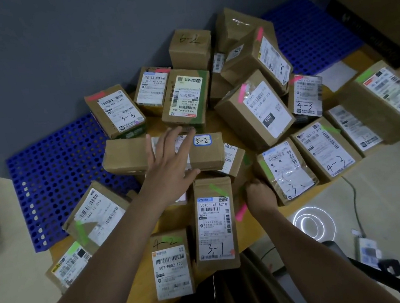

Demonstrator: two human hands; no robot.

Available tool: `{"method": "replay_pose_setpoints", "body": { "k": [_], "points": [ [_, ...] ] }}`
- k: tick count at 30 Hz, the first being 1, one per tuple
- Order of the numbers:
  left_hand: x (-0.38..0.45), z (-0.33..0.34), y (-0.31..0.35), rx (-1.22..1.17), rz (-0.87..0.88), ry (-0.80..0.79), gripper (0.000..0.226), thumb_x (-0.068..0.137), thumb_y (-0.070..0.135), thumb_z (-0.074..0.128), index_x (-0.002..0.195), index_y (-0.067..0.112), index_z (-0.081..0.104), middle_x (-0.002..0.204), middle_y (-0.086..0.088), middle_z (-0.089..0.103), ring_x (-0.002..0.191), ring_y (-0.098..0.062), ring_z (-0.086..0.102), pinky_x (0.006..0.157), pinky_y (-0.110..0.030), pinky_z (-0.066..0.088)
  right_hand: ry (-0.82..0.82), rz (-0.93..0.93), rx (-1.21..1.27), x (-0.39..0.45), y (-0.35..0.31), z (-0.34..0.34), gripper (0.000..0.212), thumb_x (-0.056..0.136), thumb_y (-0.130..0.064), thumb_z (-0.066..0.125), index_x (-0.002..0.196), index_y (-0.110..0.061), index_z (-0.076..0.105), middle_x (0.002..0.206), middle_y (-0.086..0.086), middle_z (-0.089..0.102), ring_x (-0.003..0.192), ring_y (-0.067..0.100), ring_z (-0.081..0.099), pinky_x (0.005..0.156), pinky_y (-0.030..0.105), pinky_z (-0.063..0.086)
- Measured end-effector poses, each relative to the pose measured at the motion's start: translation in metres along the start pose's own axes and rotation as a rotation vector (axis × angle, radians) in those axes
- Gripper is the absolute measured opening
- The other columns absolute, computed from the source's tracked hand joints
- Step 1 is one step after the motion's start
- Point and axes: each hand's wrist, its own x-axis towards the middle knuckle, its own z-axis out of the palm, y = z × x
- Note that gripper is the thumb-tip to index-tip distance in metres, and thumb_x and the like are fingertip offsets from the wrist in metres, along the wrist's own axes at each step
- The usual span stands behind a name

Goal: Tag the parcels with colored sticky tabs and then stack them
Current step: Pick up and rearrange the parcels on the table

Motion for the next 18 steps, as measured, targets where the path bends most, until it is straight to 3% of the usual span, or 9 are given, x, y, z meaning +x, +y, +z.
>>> {"method": "replay_pose_setpoints", "body": {
  "k": [4,8,11,13,16,18],
  "points": [
    [-0.001,0.0,0.003,-0.009,-0.011,-0.011,0.078,0.089,0.037,0.06,0.151,0.021,0.016,0.153,-0.009,0.017,0.144,-0.023,0.005,0.112,-0.048,-0.017,-0.008,-0.057,-0.033,0.002,0.001,-0.003,0.024,0.095,-0.001,0.043,0.11,-0.006,0.062,0.115,0.011,0.06,0.103,0.024,0.06,0.084,0.031,0.05],
    [-0.004,0.002,0.005,-0.022,-0.02,0.002,0.074,0.09,0.034,0.06,0.15,0.021,0.019,0.152,-0.009,0.019,0.143,-0.024,0.006,0.113,-0.05,-0.014,0.049,-0.033,0.021,0.001,0.0,-0.006,0.021,0.095,-0.004,0.046,0.102,-0.006,0.065,0.105,0.009,0.065,0.094,0.023,0.063,0.073,0.028,0.049],
    [-0.003,0.002,0.008,-0.054,0.008,0.059,0.069,0.088,0.03,0.062,0.147,0.02,0.027,0.148,-0.011,0.025,0.139,-0.025,0.013,0.114,-0.052,-0.006,0.311,-0.015,0.272,-0.004,-0.003,-0.01,0.015,0.094,-0.012,0.054,0.093,-0.005,0.067,0.092,0.011,0.066,0.081,0.026,0.063,0.06,0.029,0.043],
    [-0.002,0.0,0.014,-0.104,0.007,0.126,0.057,0.088,0.026,0.062,0.14,0.02,0.039,0.144,-0.01,0.032,0.132,-0.025,0.021,0.113,-0.051,0.01,0.54,-0.02,0.513,-0.014,-0.006,-0.021,0.01,0.088,-0.012,0.063,0.088,-0.004,0.069,0.081,0.011,0.066,0.069,0.026,0.061,0.053,0.029,0.042],
    [0.003,-0.006,0.028,-0.185,-0.016,0.231,0.027,0.089,0.022,0.06,0.116,0.021,0.06,0.126,-0.004,0.047,0.113,-0.02,0.034,0.097,-0.041,0.03,0.794,-0.049,0.75,-0.029,-0.015,-0.052,0.016,0.083,-0.015,0.061,0.086,-0.003,0.071,0.08,0.006,0.067,0.072,0.016,0.057,0.061,0.024,0.041],
    [0.008,-0.011,0.039,-0.329,-0.054,0.16,0.018,0.093,0.024,0.055,0.107,0.019,0.066,0.113,0.001,0.055,0.105,-0.017,0.041,0.091,-0.032,0.033,0.86,-0.067,0.912,-0.036,-0.022,-0.076,0.02,0.084,-0.019,0.058,0.088,-0.005,0.072,0.083,0.0,0.067,0.078,0.008,0.058,0.07,0.019,0.045]
  ]
}}
